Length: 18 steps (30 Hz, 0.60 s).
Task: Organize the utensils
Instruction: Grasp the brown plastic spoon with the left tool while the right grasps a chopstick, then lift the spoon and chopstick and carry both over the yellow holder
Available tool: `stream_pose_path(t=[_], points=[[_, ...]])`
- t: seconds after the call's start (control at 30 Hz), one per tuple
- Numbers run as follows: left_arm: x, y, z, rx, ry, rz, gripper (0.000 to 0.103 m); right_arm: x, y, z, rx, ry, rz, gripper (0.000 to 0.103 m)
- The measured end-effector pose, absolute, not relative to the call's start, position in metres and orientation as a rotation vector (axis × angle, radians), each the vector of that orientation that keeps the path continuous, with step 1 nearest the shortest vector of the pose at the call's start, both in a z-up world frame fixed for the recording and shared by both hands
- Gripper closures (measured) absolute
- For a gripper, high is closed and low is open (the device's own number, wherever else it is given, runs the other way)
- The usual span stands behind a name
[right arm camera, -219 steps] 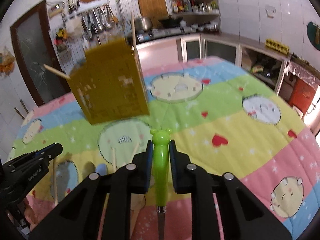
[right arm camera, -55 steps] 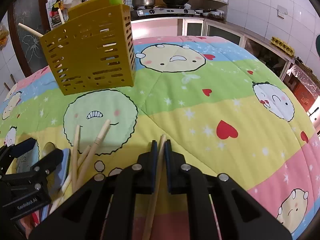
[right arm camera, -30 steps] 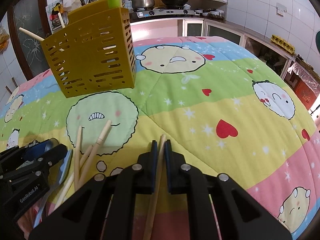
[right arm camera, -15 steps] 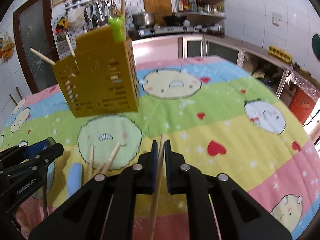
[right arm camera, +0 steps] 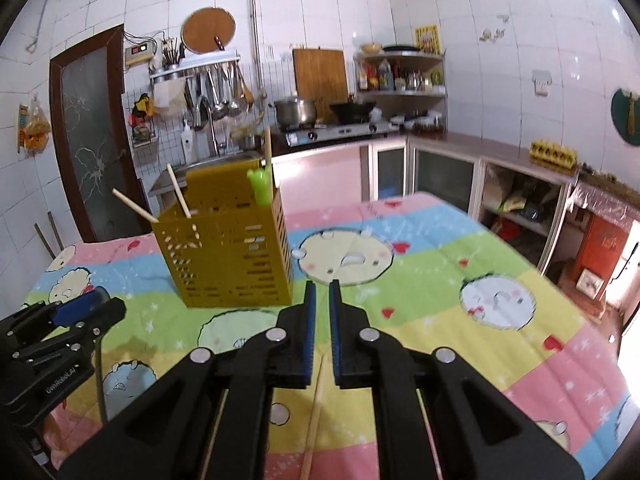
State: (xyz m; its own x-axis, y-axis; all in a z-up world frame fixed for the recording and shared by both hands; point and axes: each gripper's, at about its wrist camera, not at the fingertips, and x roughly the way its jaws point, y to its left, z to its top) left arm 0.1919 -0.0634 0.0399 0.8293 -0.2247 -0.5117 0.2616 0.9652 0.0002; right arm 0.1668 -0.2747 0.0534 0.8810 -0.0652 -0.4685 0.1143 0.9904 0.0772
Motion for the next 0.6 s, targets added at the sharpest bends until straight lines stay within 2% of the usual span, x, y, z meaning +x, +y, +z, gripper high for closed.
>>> stream_pose_path(t=[0.23,0.33,0.5,0.57,0.6], points=[[0.203,-0.063,0.032,0.077,0.579,-0.244,0.069,0.196,-0.275,0.017,0.092,0.656,-0.087,0.094],[0.213,-0.06,0.021,0.068,0.62,-0.235,0.069,0.212,-0.276,-0.01,0.101,0.743,-0.105,0.057],[0.225,-0.054,0.016,0.055,0.641,-0.22,0.069,0.229,-0.274,-0.035,0.061,0.839,-0.135,0.061],[0.229,-0.051,0.016,0.045,0.646,-0.218,0.069,0.234,-0.273,-0.04,0.056,0.867,-0.133,0.072],[0.231,-0.051,0.016,0.042,0.647,-0.219,0.069,0.238,-0.272,-0.043,0.048,0.885,-0.138,0.073]])
